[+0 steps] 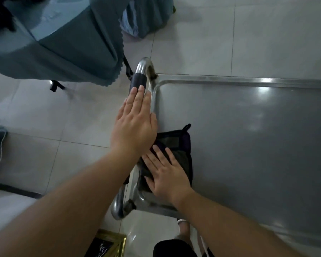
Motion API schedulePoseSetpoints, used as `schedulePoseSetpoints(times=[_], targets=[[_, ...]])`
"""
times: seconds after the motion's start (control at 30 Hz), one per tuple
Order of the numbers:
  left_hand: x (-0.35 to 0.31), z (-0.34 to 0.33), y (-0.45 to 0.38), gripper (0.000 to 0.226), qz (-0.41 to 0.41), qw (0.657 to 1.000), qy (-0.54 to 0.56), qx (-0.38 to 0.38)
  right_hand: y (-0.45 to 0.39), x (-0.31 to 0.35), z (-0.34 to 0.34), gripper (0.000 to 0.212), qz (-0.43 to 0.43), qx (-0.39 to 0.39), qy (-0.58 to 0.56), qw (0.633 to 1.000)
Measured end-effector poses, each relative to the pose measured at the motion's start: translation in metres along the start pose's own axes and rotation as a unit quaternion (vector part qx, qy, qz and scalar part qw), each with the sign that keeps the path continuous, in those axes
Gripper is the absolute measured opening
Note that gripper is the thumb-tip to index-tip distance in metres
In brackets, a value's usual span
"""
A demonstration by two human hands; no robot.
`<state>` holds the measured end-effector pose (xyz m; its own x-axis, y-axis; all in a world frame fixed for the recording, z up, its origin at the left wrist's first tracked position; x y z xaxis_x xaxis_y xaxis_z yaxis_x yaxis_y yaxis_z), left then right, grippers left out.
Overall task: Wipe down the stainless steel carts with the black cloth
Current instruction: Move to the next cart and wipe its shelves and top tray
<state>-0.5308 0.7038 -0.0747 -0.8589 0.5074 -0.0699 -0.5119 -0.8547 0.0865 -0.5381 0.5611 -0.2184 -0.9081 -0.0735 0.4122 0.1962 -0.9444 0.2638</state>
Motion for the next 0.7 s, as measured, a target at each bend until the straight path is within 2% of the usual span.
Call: schedulePoseSetpoints(times=[0.2, 0.37, 0.5, 0.57, 0.7], targets=[[-0.009, 0.005, 0.005, 0.061, -0.041, 0.999, 0.003, -0.024, 0.067, -0.004, -0.018, 0.074, -0.016, -0.013, -0.008, 1.000], [-0.026, 0.012, 0.016, 0.054, -0.144, 0.986, -0.053, -0.059, 0.105, -0.035, -0.012, 0.072, -0.040, -0.030, -0.007, 0.999], [-0.045, 0.003, 0.031, 0.049, -0.256, 0.953, -0.154, -0.049, 0.142, -0.069, -0.007, 0.071, -0.085, -0.042, -0.001, 0.995], [-0.051, -0.006, 0.038, 0.051, -0.242, 0.958, -0.152, -0.019, 0.157, -0.086, -0.002, 0.071, -0.102, -0.049, -0.001, 0.994], [-0.076, -0.032, 0.061, 0.056, -0.170, 0.982, -0.065, 0.048, 0.185, -0.115, 0.005, 0.070, -0.138, -0.065, -0.010, 0.988]])
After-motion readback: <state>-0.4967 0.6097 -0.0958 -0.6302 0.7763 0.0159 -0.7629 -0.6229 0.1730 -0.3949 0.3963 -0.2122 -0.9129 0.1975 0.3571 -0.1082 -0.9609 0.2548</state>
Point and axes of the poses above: each hand's wrist, its own y-axis away from the middle knuckle, its own z-axis out of the back of the hand, x = y × z, the point moved 9 cm from there along -y, towards the middle knuckle, and after that the axes turned 4 degrees about -y, right-handed, at the moved point
